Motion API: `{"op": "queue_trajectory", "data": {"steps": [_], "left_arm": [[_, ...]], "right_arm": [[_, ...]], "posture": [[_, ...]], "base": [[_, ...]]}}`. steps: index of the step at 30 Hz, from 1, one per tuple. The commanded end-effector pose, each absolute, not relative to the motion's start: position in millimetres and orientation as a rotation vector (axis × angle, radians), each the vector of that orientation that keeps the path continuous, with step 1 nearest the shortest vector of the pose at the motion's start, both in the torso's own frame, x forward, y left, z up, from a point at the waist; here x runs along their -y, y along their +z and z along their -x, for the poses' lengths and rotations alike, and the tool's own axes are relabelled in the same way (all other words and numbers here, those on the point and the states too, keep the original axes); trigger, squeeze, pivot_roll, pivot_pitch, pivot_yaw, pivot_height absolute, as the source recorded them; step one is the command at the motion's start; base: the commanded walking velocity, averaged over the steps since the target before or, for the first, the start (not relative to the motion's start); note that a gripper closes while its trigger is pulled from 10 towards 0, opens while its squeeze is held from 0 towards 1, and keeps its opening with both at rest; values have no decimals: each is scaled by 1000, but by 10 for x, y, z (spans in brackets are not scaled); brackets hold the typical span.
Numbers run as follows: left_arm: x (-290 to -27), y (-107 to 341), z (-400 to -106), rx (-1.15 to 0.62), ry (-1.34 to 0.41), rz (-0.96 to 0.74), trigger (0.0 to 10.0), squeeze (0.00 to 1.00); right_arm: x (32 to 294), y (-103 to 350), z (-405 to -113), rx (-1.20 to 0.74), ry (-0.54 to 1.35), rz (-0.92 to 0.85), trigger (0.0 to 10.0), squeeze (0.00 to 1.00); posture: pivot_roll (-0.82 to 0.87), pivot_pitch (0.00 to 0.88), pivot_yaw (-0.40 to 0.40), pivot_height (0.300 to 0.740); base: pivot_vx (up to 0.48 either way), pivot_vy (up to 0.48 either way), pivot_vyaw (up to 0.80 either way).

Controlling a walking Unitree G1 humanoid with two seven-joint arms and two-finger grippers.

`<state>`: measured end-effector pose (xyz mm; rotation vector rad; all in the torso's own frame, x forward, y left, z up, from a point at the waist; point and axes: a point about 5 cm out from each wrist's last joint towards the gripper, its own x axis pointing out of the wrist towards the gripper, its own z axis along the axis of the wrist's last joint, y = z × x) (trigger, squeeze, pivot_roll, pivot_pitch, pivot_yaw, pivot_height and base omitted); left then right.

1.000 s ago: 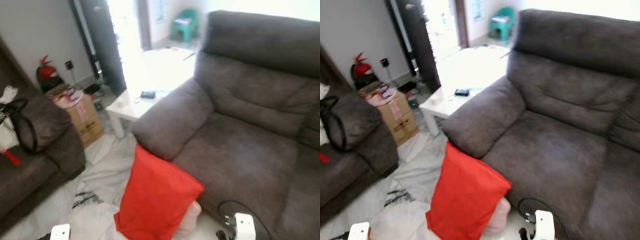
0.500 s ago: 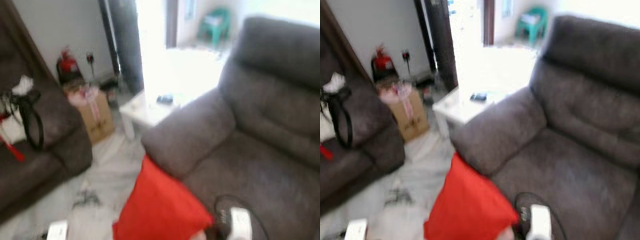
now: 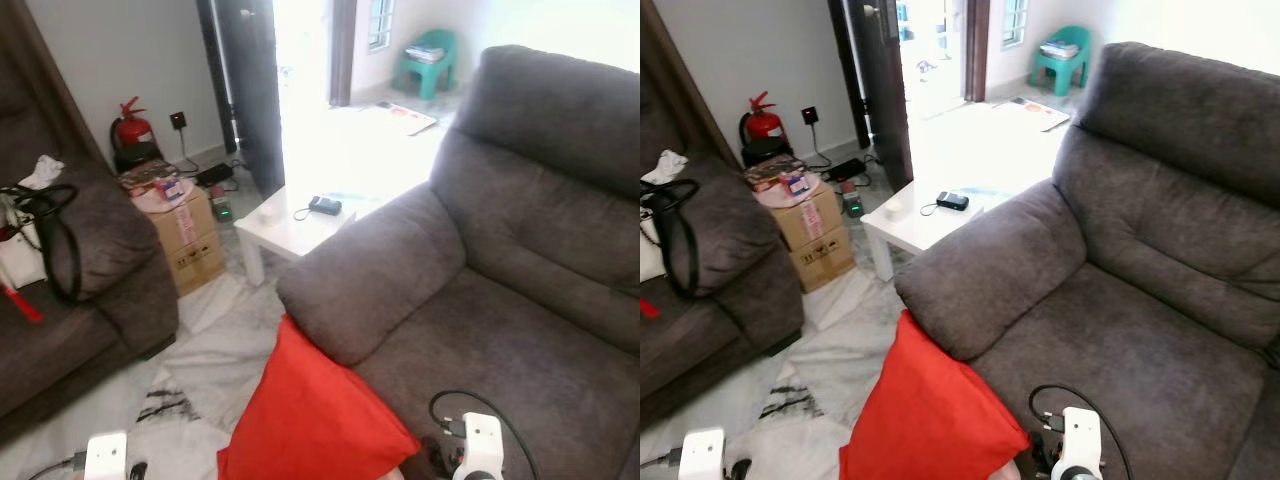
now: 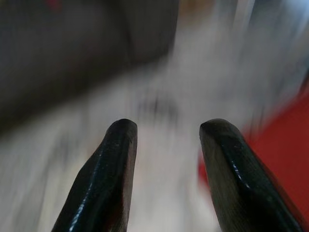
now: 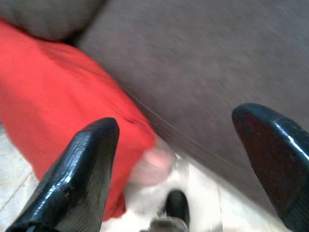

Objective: Move the pillow to the sofa from floor

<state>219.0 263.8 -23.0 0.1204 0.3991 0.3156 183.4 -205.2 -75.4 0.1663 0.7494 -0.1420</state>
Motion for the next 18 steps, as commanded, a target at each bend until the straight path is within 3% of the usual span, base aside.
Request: {"op": "queue_trajectory", "data": {"steps": [1, 2, 3, 5, 13, 18], "left_arm": [[-2683, 56, -2397, -227, 305, -181, 10000, 0], [-2673, 106, -2423, -193, 288, -203, 10000, 0], [-2621, 265, -2503, -98, 251, -257, 10000, 0], [-2559, 404, -2569, -19, 224, -272, 10000, 0], [-2166, 812, -2797, 195, 84, -300, 10000, 0], [-2024, 878, -2742, 226, 84, -293, 10000, 0]], "right_arm": [[2124, -631, -1996, -647, -178, -171, 10000, 0], [2173, -539, -2115, -585, -186, -170, 10000, 0], [2334, -210, -2445, -394, -170, -156, 10000, 0], [2353, -32, -2580, -292, -131, -136, 10000, 0], [2114, 278, -2793, -104, -32, -98, 10000, 0], [2000, 395, -2773, -19, 17, -70, 10000, 0]], "posture": [[6, 0, 28, 740], [3, 0, 31, 740], [3, 0, 31, 740], [4, 0, 31, 740], [2, 0, 44, 740], [2, 0, 45, 740]], "base": [[0, 0, 0], [0, 0, 0], [0, 0, 0], [0, 0, 0], [0, 0, 0], [0, 0, 0]]}}
